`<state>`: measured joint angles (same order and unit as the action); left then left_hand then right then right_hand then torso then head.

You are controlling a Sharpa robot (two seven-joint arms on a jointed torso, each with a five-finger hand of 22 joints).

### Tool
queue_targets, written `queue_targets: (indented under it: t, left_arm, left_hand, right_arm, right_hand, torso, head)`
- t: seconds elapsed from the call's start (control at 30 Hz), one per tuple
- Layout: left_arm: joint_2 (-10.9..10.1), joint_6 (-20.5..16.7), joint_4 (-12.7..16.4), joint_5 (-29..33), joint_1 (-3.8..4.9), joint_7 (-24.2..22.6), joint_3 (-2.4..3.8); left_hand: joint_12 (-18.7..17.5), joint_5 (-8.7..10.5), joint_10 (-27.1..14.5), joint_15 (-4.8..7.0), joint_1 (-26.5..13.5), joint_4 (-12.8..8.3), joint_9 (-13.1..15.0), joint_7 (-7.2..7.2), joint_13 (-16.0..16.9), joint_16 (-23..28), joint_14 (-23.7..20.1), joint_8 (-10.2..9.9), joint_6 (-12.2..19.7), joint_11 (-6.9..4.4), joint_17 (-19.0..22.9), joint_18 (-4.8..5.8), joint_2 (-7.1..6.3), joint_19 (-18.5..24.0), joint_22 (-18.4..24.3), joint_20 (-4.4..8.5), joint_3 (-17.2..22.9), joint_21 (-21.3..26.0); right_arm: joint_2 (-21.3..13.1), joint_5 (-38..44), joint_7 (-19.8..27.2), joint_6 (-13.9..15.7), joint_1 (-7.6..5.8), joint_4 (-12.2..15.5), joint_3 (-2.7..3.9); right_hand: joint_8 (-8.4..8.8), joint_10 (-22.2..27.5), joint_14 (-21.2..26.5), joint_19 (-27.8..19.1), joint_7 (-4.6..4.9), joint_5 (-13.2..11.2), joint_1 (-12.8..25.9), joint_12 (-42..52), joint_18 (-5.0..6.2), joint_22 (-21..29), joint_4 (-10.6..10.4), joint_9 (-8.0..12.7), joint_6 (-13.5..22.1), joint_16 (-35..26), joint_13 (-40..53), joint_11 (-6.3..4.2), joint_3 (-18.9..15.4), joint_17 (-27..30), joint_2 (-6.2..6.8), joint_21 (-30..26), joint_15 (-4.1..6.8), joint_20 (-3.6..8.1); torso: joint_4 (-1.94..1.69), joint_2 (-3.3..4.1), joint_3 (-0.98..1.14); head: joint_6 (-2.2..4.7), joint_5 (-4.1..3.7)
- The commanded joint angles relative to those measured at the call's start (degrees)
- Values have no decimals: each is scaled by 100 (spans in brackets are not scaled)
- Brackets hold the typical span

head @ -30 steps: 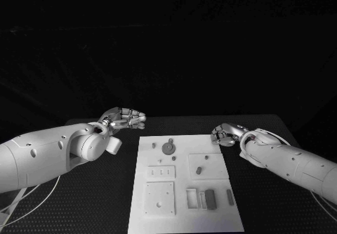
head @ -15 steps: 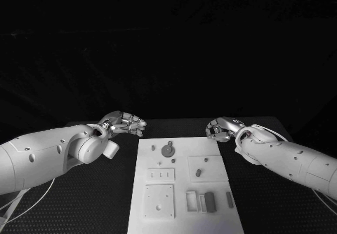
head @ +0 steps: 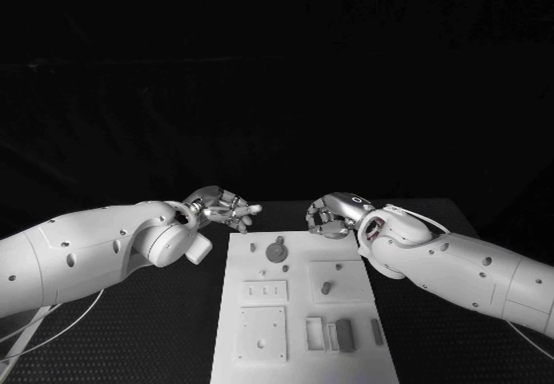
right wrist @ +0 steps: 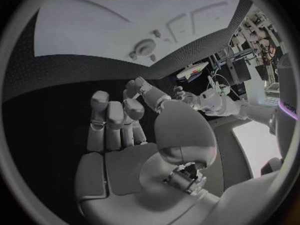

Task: Assemble the parts on the task board

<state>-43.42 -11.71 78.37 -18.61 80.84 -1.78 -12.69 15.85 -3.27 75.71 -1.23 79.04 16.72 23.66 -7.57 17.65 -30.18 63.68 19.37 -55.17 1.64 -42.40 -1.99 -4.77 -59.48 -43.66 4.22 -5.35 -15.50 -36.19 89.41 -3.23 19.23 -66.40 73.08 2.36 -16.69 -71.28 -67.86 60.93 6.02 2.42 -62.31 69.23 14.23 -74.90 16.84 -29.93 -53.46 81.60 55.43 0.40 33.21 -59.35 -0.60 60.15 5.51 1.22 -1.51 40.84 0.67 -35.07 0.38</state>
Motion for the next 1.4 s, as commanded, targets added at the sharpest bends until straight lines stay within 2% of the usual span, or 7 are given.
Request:
queue_targets:
  t: [0.03, 0.2, 0.37, 0.53, 0.77, 0.97, 1.4]
  left_arm:
    - [120, 62, 24, -412, 17, 553, -1]
    - [289, -68, 64, -466, 16, 757, -39]
    - [390, -493, 178, -502, 14, 911, -51]
    - [446, -572, 219, -502, 14, 1075, -69]
    - [446, -701, 321, -510, 13, 1199, -75]
    - [458, -696, 348, -469, 13, 1225, -75]
    - [483, -659, 384, -388, 13, 1289, -75]
  left_hand:
    - [39, 17, -56, 40, -183, 9, -20, -14, 75, -43, -24, -48, 27, 11, -23, 52, -37, 9, -23, 48, -51, -28]
    - [44, 46, -125, 27, -304, 10, -55, -47, 151, -35, -70, -117, 113, 37, -49, 77, -73, 66, -46, 45, -111, -2]
    - [-23, 48, -305, -24, -343, 7, -75, -77, 185, 24, -203, -165, 181, 86, -52, 95, -37, 185, -55, 7, -159, 56]
    - [-64, 48, -403, -43, -295, 7, -67, -97, 207, 35, -242, -150, 146, 120, -66, 94, -3, 219, -74, -13, -141, 70]
    - [-59, 47, -412, -45, -227, 3, -58, -85, 242, 29, -243, -132, 106, 117, -81, 84, 29, 223, -94, -17, -116, 69]
    - [-49, 45, -415, -43, -67, -3, -52, -69, 288, 23, -239, -117, 67, 109, -99, 76, 96, 223, -120, -19, -74, 68]
    - [-40, 46, -407, -35, 139, -2, -48, -56, 356, 13, -220, -107, 26, 100, -122, 73, 185, 210, -160, -16, 25, 64]
  right_arm:
    - [65, 373, -420, -62, -2, 231, 1]
    - [180, 458, -548, -49, 0, 433, 0]
    - [273, 486, -644, -57, 1, 525, -1]
    - [316, 524, -729, -79, 6, 619, -1]
    - [365, 547, -826, -119, 9, 687, -2]
    - [406, 566, -879, -132, 14, 714, -3]
    - [491, 568, -942, -121, 17, 736, -3]
  right_hand:
    - [-30, -19, 15, 7, 56, 37, 14, 3, 77, -69, -8, -40, -104, -21, -10, -25, -1, 9, 30, 33, 23, 46]
    - [-29, -20, 26, 9, 53, 37, 21, -2, 77, -66, -8, -40, -106, -31, -14, -28, -6, 33, 46, 31, 27, 48]
    - [-29, -20, 33, 11, 50, 37, 22, -7, 77, -64, -7, -41, -110, -39, -17, -31, -7, 48, 58, 30, 31, 50]
    - [-29, -21, 26, 14, 48, 37, 21, -10, 77, -62, -7, -41, -113, -39, -19, -33, -7, 45, 63, 29, 33, 52]
    - [-30, -25, 8, 24, 43, 37, 26, -15, 77, -58, -13, -43, -122, -39, -23, -39, -5, 39, 54, 29, 39, 55]
    - [-30, -28, 7, 29, 41, 37, 30, -17, 77, -56, -11, -43, -125, -42, -25, -41, -7, 45, 58, 29, 41, 57]
    - [-29, -33, -3, 37, 37, 37, 35, -21, 77, -51, -9, -44, -129, -46, -29, -45, -9, 50, 72, 28, 46, 61]
  torso:
    - [22, -85, -13]
    - [32, -125, -29]
    - [32, -147, -43]
    - [32, -135, -32]
    - [34, -127, -42]
    - [39, -128, -34]
    - [36, -130, -35]
  head:
    - [-21, 58]
    - [-31, 91]
    - [-47, 98]
    - [-38, 127]
    - [-53, 121]
    - [-61, 116]
    - [-62, 101]
